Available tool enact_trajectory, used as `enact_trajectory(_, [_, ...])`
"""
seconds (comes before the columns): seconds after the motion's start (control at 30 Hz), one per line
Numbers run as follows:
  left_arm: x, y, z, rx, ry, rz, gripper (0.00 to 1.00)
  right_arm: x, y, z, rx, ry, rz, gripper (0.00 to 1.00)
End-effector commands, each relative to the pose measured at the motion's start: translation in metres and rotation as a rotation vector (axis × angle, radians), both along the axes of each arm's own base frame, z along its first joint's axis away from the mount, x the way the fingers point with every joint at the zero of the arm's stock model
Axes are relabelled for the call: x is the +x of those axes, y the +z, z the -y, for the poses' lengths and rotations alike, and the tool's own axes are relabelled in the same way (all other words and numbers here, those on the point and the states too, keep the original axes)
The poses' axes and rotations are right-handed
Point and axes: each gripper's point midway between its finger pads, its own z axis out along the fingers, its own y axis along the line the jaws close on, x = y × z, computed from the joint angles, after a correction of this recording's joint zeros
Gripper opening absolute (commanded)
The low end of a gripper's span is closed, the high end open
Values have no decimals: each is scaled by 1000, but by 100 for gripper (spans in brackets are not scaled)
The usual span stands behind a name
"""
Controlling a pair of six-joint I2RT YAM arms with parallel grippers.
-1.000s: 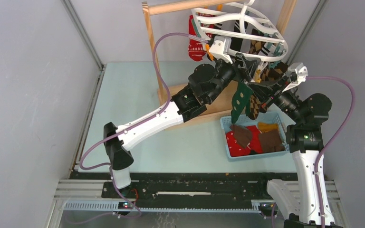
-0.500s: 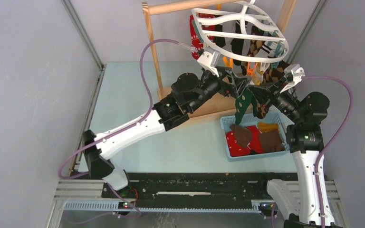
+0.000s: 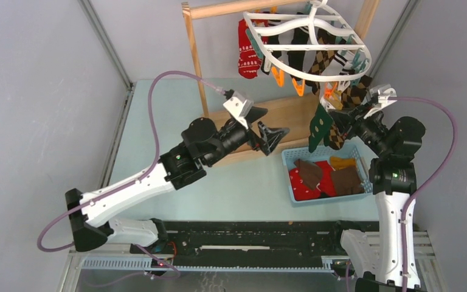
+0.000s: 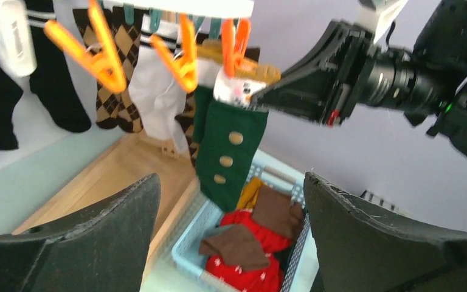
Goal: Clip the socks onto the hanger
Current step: Clamp the sock onto the hanger.
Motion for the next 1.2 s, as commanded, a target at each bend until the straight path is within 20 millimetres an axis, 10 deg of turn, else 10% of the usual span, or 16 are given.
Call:
enact_trajectory(0.0, [-1,-13,-29,40,53,42,92,6,5,19,-46,-81,16,18])
enact_trajectory(0.4, [11,-52,-91,42,208,-15,93,34,7,65,-75,-205,13,17])
enact_trajectory(1.17, [18,-62,-101,30,262,-50,94,100,41,122,-104,-279,80,17])
